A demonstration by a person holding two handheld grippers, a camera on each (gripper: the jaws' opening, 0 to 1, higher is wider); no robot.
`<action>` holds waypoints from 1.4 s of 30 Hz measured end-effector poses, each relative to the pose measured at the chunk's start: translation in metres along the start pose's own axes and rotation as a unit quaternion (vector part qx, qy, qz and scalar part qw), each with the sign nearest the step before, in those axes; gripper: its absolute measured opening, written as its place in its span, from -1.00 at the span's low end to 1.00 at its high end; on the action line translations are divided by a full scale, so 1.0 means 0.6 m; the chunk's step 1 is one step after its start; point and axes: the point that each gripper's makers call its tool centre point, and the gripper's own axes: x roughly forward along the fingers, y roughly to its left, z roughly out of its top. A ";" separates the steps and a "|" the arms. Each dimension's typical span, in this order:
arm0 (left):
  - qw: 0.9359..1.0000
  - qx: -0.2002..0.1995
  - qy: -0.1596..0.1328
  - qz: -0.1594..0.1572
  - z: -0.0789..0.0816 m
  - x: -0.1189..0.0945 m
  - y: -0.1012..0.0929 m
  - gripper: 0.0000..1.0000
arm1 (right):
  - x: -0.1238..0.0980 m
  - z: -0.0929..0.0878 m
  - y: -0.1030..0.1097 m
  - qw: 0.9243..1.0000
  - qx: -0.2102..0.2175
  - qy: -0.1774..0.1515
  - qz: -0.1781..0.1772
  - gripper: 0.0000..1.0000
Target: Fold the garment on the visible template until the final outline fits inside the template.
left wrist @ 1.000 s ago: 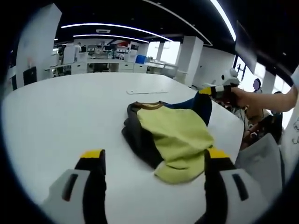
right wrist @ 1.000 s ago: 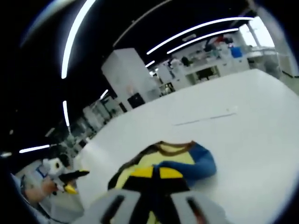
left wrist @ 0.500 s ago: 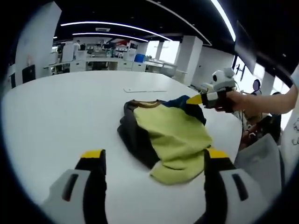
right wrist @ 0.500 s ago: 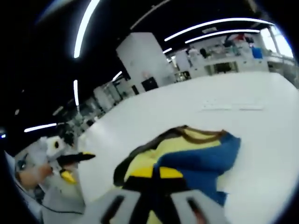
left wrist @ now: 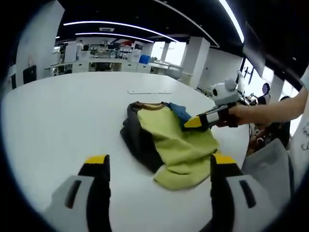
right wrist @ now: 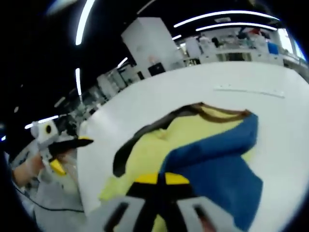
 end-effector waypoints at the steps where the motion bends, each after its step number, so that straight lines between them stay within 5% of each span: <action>1: 1.000 -0.001 0.000 0.001 -0.001 0.000 0.001 0.64 | 0.000 -0.001 -0.002 1.000 0.000 0.001 -0.001 -1.00; 12: 1.000 -0.003 0.002 0.000 -0.005 0.001 -0.002 0.64 | -0.032 0.022 0.001 0.998 -0.052 -0.022 -0.002 -0.66; 16: 1.000 -0.002 0.002 -0.002 -0.006 0.002 -0.003 0.64 | -0.052 0.042 -0.005 0.998 -0.049 -0.048 -0.006 -0.32; 25: 1.000 -0.002 0.000 -0.004 -0.005 0.003 -0.007 0.64 | -0.096 0.053 -0.077 0.996 -0.018 -0.070 -0.054 0.27; 36: 1.000 -0.003 0.001 -0.007 -0.009 0.008 -0.013 0.64 | -0.139 0.021 -0.138 0.992 0.057 -0.079 -0.084 0.27; 42: 1.000 -0.004 0.003 -0.006 -0.013 0.008 -0.013 0.64 | -0.154 -0.003 -0.163 0.982 0.133 -0.089 -0.103 0.16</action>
